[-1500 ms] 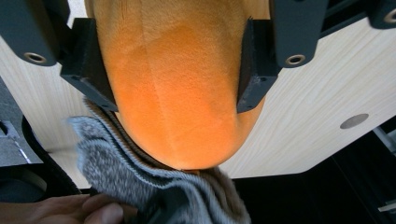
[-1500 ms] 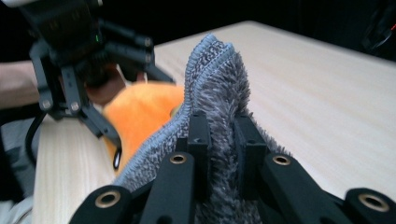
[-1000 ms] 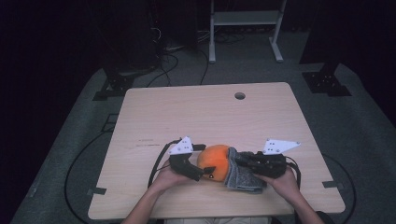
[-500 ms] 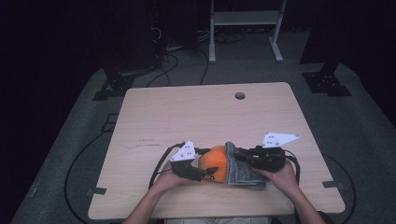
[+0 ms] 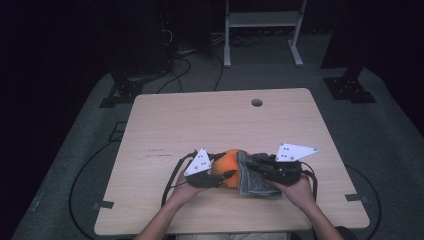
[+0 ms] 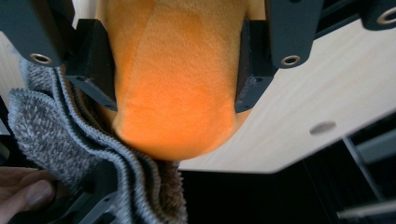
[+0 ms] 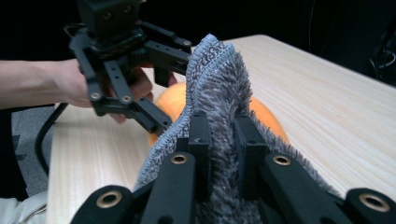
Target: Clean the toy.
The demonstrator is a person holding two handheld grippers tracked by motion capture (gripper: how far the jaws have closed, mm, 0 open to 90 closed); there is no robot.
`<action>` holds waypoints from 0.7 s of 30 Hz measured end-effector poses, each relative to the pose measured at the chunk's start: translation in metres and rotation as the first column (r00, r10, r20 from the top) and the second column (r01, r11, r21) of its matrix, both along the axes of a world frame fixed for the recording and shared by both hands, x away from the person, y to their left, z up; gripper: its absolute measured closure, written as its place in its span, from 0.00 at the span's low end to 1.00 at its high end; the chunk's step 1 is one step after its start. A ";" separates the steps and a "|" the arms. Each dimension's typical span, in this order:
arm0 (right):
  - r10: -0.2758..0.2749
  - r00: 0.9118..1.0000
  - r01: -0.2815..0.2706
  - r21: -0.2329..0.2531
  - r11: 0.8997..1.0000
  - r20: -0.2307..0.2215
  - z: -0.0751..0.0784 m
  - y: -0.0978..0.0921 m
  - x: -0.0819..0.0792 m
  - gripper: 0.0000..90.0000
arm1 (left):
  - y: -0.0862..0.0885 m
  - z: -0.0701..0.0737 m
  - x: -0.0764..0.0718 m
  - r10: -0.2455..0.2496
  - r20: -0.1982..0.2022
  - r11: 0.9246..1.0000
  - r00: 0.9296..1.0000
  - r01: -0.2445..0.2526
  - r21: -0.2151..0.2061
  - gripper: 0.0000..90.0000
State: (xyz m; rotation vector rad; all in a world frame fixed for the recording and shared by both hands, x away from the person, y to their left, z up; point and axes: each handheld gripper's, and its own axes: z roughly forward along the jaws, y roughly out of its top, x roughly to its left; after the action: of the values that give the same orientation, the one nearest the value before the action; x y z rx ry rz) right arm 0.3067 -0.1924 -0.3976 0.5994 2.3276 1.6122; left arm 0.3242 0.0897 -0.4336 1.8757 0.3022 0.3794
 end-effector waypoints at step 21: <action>0.013 0.998 -0.010 0.050 0.999 -0.067 -0.012 -0.018 0.004 0.88 | 0.008 -0.008 0.001 -0.048 -0.044 0.998 0.998 0.049 0.029 0.36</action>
State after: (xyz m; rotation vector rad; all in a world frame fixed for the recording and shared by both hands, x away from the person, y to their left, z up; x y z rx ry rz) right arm 0.3103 -0.2103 -0.4098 0.6622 2.3486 1.6852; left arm 0.3250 0.0979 -0.4413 1.9190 0.2813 0.3122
